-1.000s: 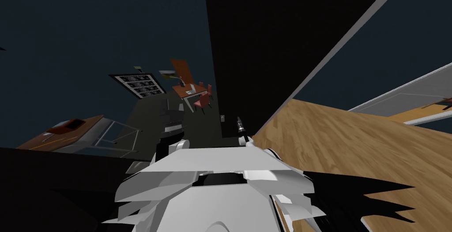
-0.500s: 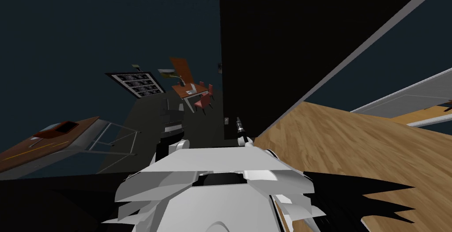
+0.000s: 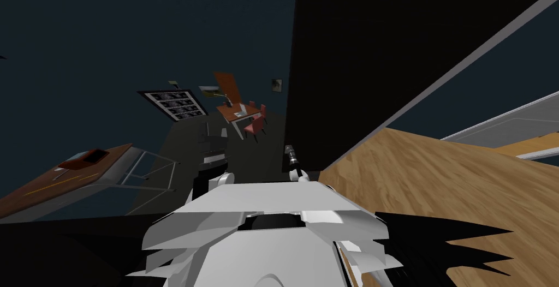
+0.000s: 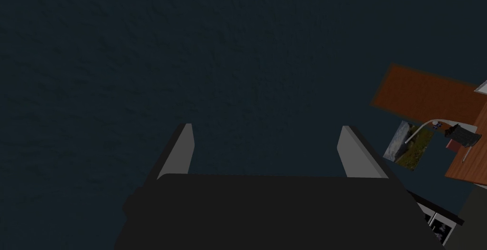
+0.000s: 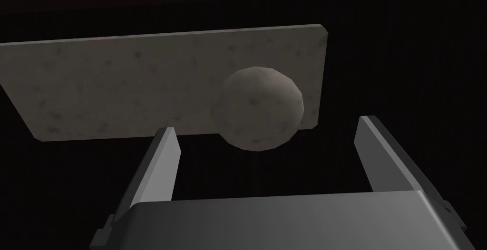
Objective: Push the door open
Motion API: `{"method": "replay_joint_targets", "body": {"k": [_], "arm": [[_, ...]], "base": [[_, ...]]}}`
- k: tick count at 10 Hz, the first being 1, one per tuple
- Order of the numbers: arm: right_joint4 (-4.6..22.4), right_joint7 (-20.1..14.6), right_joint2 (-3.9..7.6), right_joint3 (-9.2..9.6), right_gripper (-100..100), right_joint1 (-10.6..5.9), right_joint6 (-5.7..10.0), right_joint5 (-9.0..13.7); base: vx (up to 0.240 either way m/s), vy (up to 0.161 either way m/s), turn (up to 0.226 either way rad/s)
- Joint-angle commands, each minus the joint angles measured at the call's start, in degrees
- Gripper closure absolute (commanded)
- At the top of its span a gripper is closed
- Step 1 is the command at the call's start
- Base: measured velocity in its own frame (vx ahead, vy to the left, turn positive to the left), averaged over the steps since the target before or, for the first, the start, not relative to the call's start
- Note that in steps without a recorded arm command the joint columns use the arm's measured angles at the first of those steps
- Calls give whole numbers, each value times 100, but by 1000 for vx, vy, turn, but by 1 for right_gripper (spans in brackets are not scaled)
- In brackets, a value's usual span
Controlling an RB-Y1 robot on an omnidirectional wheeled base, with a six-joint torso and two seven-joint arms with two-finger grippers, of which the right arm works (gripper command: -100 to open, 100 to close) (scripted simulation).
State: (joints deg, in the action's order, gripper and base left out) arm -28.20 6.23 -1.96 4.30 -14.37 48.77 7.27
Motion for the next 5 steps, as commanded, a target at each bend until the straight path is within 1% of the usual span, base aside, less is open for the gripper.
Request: {"method": "replay_joint_targets", "body": {"k": [1, 2, 5], "arm": [[0, 0, 0, 0, -100, 0, 0, 0], [0, 0, 0, 0, 100, 0, 0, 0], [0, 0, 0, 0, 100, 0, 0, 0]], "base": [[-15, 84, -3], [5, -5, -1], [1, -20, 17]]}}
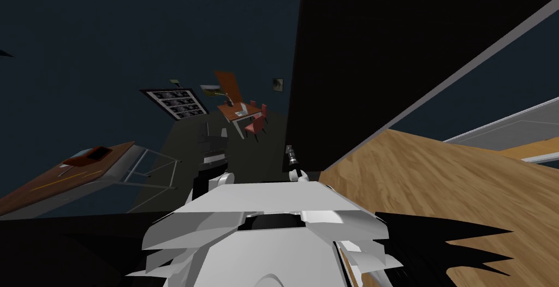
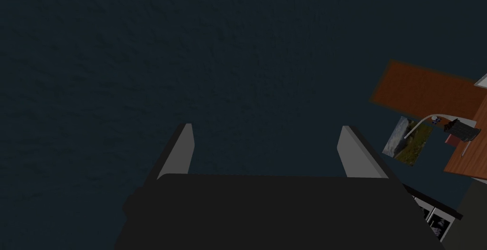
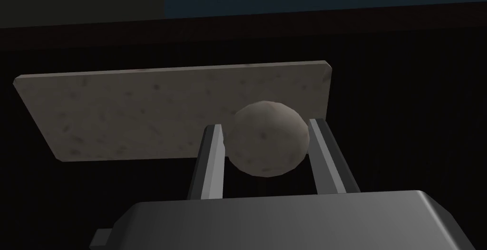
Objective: Push the door open
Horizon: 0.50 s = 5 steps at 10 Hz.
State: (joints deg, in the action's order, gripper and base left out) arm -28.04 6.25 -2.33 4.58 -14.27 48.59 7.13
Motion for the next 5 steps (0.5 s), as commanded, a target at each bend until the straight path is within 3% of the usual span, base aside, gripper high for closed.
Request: {"method": "replay_joint_targets", "body": {"k": [1, 2, 3, 5], "arm": [[-16, -2, 36, -28, 100, -10, 19, 15], [-16, -2, 36, -28, 100, -10, 19, 15], [-7, 32, 178, -99, 100, -4, 0, 66], [-11, 49, 244, -150, 100, -5, 0, 99]], "base": [[0, 0, 0], [0, 0, 0], [125, 10, -1], [176, 21, -30]]}}
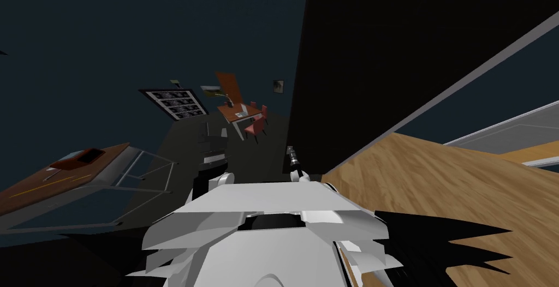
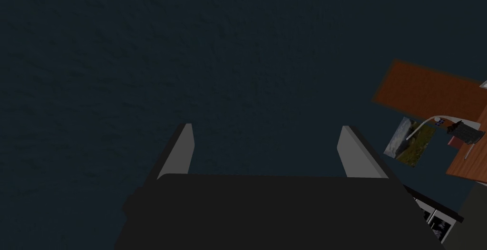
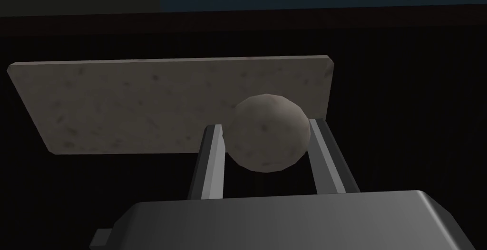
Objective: Push the door open
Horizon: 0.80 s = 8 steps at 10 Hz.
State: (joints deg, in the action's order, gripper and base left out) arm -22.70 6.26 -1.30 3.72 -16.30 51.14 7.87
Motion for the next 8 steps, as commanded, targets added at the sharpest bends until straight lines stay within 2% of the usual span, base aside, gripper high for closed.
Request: {"method": "replay_joint_targets", "body": {"k": [1, 2, 3, 4, 8], "arm": [[-286, 48, 141, -64, 100, 198, -256, 25], [-248, 48, 141, -64, 100, 198, -256, 25], [-422, 48, 141, -64, 100, 198, -256, 25], [-549, 68, 201, -122, 100, 196, -256, 63], [-551, 78, 227, -153, 100, 196, -256, 84]], "base": [[95, 18, -14], [36, 2, 9], [-7, 0, 6], [30, 24, -24], [49, 19, -42]]}}
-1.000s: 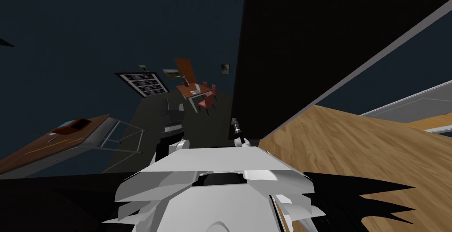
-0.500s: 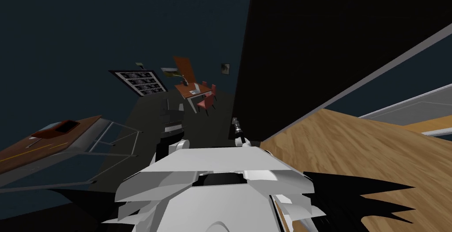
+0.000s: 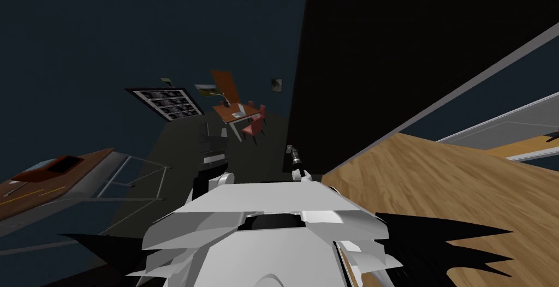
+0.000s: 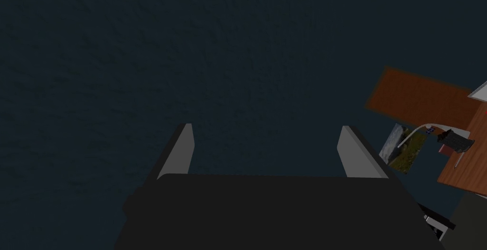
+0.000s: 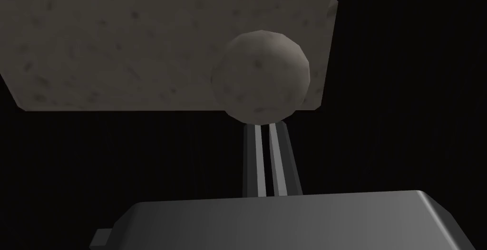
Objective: Push the door open
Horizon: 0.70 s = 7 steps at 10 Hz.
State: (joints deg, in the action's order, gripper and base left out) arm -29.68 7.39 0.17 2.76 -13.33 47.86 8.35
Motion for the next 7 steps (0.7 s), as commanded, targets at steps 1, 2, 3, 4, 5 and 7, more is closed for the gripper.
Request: {"method": "replay_joint_targets", "body": {"k": [1, 2, 3, 4, 5, 7], "arm": [[-49, -15, 153, 122, -100, 34, -17, 1], [-83, -25, 227, 208, -100, 58, -30, 2], [-124, -38, 288, 312, -100, 86, -44, 2], [-158, -48, 319, 397, -100, 110, -56, 3], [-194, -59, 335, 488, -100, 135, -69, 4], [-244, -74, 333, 612, -100, 169, -87, 5]], "base": [[47, -54, -237], [59, -100, -271], [74, -116, -212], [61, -101, -203], [30, -73, -260], [16, -35, -187]]}}
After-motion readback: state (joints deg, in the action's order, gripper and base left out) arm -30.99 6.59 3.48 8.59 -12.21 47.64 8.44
